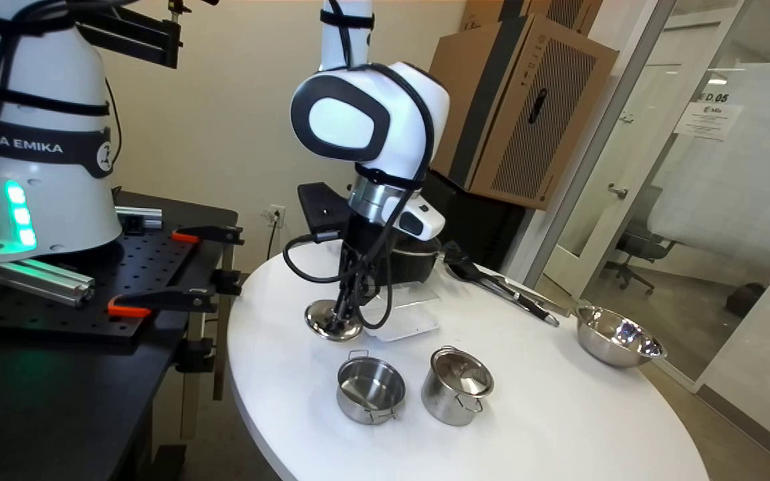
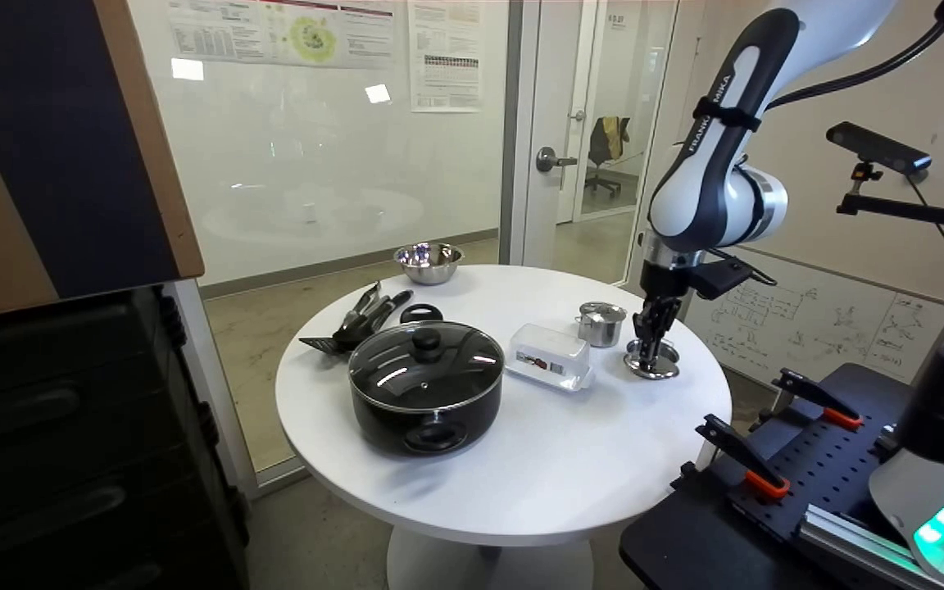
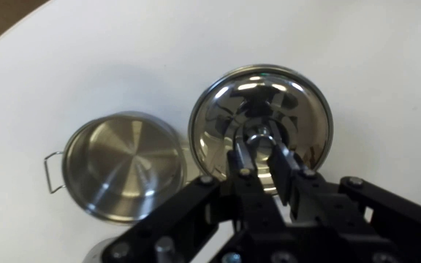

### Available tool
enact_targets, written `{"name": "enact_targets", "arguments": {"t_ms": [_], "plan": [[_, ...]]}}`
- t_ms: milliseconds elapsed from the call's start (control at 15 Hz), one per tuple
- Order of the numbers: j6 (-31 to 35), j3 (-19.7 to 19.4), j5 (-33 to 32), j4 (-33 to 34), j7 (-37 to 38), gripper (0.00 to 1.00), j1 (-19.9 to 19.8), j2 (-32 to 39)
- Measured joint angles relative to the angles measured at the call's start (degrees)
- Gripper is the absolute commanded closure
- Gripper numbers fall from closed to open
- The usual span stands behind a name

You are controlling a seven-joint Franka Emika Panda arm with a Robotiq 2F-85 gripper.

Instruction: Take the lid off the shorter pot and place it on the table

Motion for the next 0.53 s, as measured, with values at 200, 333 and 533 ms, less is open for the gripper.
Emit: {"name": "enact_targets", "arguments": {"t_ms": [200, 333, 533], "plan": [[0.08, -4.98, -4.48, -1.61, 2.2, 0.95, 7.79, 0.1], [0.26, -9.74, -7.79, -1.61, 5.28, 0.95, 13.55, 0.48], [1.34, -15.47, -10.98, -1.08, 9.18, 0.95, 20.37, 1.82]]}}
